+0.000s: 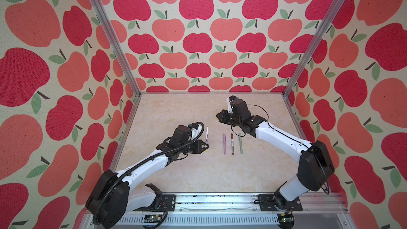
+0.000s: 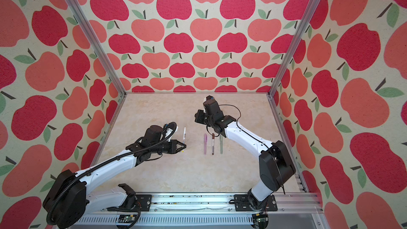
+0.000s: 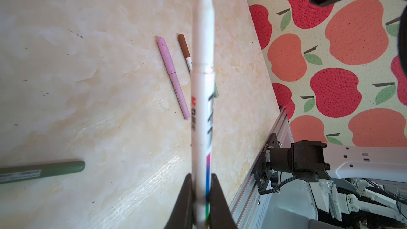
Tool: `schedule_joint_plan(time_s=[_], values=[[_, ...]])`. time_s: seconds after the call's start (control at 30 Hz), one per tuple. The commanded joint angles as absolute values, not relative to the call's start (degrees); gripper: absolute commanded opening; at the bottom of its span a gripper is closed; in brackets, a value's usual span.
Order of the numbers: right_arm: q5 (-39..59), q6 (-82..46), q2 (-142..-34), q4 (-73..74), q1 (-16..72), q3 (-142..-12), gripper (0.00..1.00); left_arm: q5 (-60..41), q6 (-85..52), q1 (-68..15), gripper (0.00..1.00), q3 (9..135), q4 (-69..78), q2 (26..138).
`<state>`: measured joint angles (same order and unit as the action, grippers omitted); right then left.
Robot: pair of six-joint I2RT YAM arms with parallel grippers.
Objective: Insert the pens into the pen caps
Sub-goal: 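Lift the yellow cap and carry it toward the marker in the left gripper, then lower the yellow cap onto the marker tip held by the left gripper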
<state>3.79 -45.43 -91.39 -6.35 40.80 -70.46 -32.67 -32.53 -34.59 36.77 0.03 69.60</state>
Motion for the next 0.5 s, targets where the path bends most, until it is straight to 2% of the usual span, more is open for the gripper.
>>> schedule_joint_plan(time_s=[0.0, 0.47], values=[[9.7, -47.8, -90.7, -1.5, 40.6, -69.5, 0.08, -33.7, -33.0, -35.5, 0.00, 39.4, 2.6, 70.7], [14.8, -49.8, -92.4, 1.1, 40.7, -68.2, 0.08, -32.6, -31.9, -35.9, 0.00, 41.6, 1.2, 71.7]])
